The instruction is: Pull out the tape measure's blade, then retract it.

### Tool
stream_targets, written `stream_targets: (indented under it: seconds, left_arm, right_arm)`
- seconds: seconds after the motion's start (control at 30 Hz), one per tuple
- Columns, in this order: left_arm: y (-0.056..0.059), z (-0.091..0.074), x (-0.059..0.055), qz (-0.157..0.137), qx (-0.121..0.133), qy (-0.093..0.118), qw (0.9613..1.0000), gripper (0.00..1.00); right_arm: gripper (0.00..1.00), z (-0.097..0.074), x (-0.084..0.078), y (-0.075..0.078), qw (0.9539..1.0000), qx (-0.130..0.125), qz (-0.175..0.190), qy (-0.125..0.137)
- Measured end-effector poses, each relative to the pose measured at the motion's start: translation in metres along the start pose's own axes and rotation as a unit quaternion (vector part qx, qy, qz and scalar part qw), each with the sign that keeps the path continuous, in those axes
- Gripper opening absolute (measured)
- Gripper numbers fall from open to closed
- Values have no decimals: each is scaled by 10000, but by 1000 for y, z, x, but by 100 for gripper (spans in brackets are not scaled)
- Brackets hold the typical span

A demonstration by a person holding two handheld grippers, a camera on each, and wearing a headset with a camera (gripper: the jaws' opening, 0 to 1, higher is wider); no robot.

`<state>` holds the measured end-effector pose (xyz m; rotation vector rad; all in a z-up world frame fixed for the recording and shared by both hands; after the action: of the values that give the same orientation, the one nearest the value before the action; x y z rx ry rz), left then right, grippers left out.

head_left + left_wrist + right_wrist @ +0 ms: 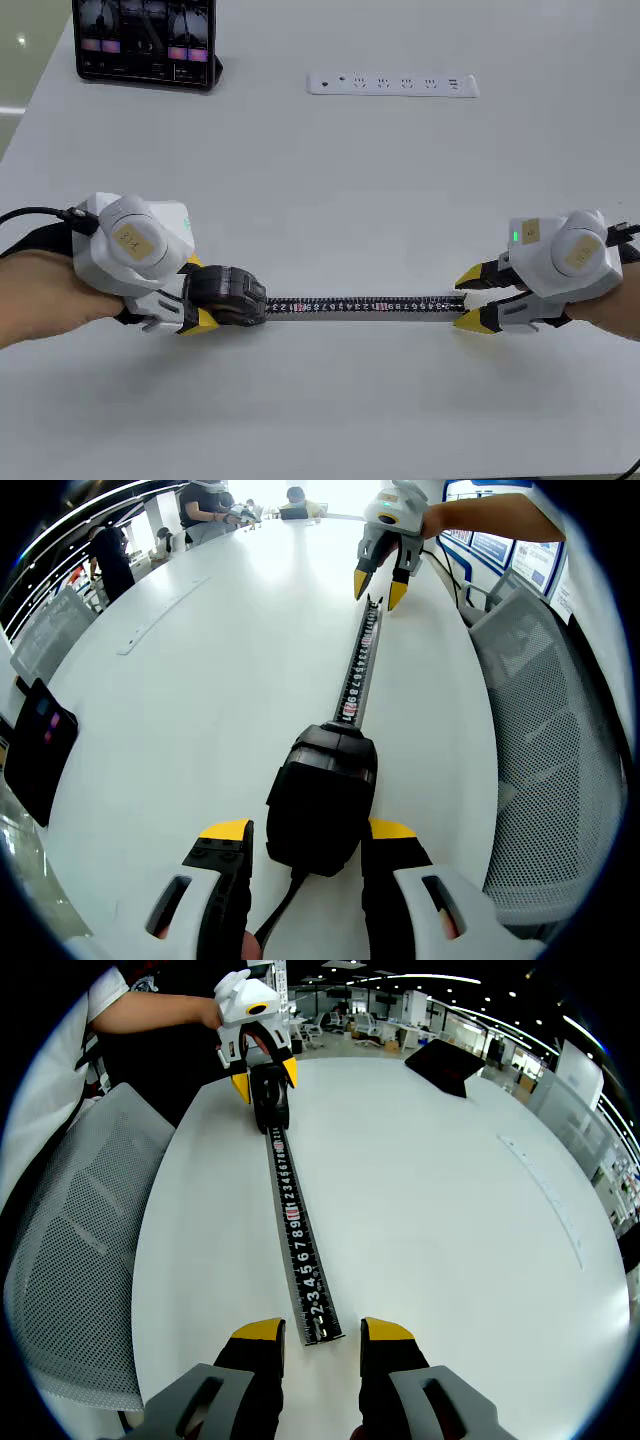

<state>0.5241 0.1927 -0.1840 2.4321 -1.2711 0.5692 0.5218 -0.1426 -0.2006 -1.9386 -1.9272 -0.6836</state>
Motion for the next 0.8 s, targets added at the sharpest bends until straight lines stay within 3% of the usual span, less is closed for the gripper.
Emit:
stream_targets:
  seconds: [0.33, 0.57, 0.8]
  left_arm:
    - [1, -8, 2, -431, 51, 341, 9985, 45]
    - [3, -8, 2, -489, 46, 467, 9977, 46]
    - [3, -20, 4, -787, 171, 935, 9924, 51]
  right_arm:
    - [32, -2, -1, -3, 9990, -200, 327, 248]
    - [33, -6, 0, -3, 9979, -315, 447, 336]
    - [38, -11, 6, -9, 9954, -518, 640, 485]
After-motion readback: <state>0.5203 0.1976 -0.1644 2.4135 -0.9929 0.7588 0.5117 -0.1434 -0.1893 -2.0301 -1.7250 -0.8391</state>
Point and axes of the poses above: the centre of the closed fingertips' face, and the gripper's own axes: z roughly forward along the fingers, y roughly to its right, x roughly out of its top, the point moved 6 cm from there along -z, roughly backward along the fingers, and after that the axes turned 15 degrees about -z, right-handed, at the moved point
